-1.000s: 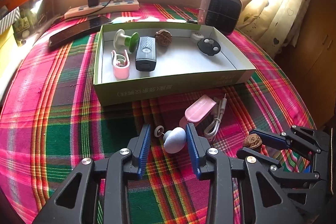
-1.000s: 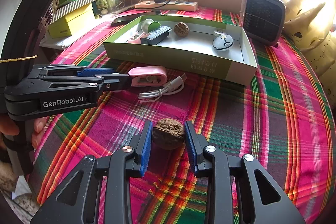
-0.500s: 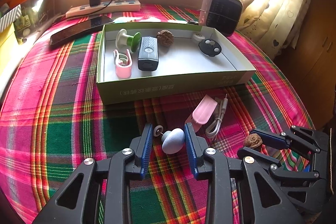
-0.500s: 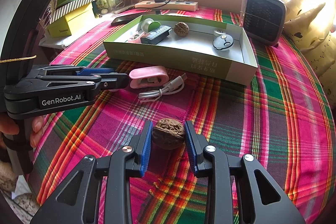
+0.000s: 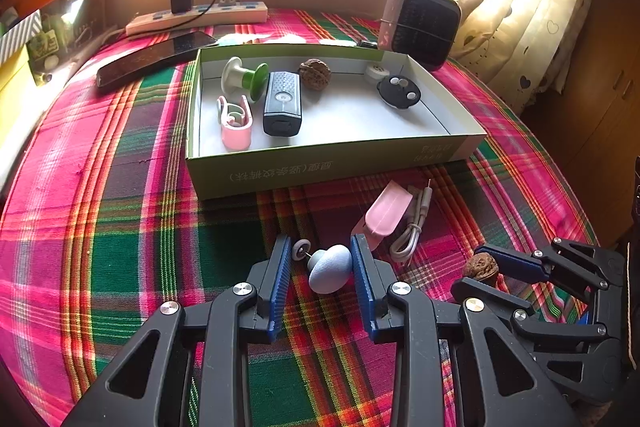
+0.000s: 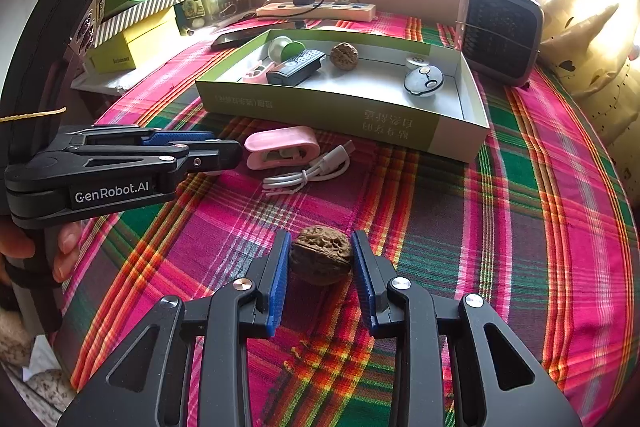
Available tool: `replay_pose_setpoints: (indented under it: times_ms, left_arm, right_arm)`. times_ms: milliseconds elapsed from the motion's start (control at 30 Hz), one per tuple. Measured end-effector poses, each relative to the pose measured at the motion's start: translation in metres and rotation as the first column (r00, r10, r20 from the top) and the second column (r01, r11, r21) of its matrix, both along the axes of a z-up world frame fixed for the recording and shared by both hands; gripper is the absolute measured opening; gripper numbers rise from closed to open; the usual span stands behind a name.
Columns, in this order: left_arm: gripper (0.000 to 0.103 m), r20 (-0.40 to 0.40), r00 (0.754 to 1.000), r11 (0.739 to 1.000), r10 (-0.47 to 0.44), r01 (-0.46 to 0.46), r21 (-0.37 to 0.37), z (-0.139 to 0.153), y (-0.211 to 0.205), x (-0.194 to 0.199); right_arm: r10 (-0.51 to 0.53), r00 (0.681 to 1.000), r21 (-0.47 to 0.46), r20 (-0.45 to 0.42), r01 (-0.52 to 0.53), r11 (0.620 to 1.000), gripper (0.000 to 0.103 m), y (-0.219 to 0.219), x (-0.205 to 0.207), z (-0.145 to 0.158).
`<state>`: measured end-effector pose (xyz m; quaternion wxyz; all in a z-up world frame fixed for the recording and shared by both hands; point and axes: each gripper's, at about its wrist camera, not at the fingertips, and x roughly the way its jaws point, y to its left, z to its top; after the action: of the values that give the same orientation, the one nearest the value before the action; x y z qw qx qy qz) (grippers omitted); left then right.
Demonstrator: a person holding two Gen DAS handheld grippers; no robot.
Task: Organize objects
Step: 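Close the left tool on the white mushroom knob while the right tool lifts the walnut, then carry the mushroom knob with the left tool while the right tool carries the walnut over the box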
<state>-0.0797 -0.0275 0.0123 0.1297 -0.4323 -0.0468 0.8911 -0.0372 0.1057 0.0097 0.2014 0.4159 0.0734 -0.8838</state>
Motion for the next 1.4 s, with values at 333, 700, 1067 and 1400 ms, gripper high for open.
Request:
replay_pose_setpoints:
  times_ms: [333, 700, 1067, 1400]
  left_arm:
    - [0.028, -0.033, 0.999, 1.0, -0.003, 0.003, -0.008, 0.012, -0.002, 0.004]
    - [0.028, -0.064, 0.998, 0.999, -0.007, 0.005, -0.035, 0.022, 0.002, 0.007]
    - [0.028, -0.097, 0.995, 0.999, -0.014, 0.01, -0.04, 0.037, 0.005, 0.002]
    - [0.028, -0.105, 0.994, 0.999, -0.021, 0.017, -0.04, 0.043, 0.012, -0.014]
  right_arm:
    - [-0.004, 1.0, -0.011, -0.014, 0.004, 1.0, 0.032, 0.002, 0.0, 0.005]
    - [-0.02, 0.999, -0.028, -0.045, 0.018, 0.999, 0.032, 0.009, -0.003, 0.017]
    - [-0.045, 0.995, -0.049, -0.084, 0.041, 0.998, 0.032, 0.017, -0.018, 0.035]
    - [-0.074, 0.992, -0.051, -0.103, 0.069, 0.996, 0.032, 0.026, -0.046, 0.046]
